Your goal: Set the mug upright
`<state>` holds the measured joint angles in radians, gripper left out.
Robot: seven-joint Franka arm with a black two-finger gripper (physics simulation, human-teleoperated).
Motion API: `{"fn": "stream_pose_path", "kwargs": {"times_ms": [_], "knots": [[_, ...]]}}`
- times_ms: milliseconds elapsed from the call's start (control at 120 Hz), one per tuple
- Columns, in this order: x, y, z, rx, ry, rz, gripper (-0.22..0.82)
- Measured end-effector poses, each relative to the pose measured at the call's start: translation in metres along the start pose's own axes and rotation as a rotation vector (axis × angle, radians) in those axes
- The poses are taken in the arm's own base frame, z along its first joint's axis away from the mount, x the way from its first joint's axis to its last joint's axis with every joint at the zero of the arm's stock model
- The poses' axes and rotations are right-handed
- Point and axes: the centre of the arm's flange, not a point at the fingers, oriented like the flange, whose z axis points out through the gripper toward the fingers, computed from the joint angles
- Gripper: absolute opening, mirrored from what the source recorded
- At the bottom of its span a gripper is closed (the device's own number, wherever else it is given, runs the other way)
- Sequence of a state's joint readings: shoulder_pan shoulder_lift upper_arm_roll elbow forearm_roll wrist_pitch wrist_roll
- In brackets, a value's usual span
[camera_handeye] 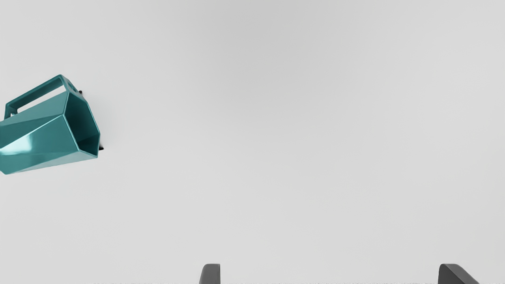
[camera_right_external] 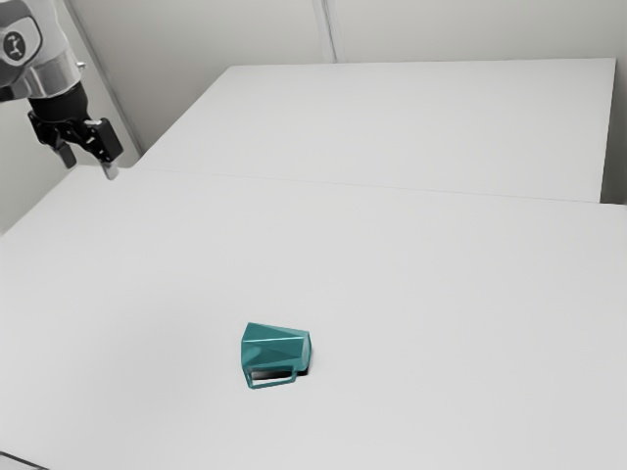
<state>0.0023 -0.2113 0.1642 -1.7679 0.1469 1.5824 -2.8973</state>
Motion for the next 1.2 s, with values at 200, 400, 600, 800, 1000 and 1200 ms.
{"fn": "stream_pose_path", "kwargs": {"times_ms": [200,400,600,800,1000,1200], "knots": [[-0.004,-0.003,0.013,0.004,0.021,0.006,0.6],[-0.002,-0.017,0.053,0.119,0.072,0.005,0.6],[0.009,-0.036,0.116,0.406,0.092,-0.077,0.6],[0.028,-0.057,0.19,0.608,0.123,-0.195,0.6],[0.036,-0.081,0.238,0.699,0.149,-0.273,0.6],[0.035,-0.09,0.287,0.794,0.196,-0.392,0.6]]}}
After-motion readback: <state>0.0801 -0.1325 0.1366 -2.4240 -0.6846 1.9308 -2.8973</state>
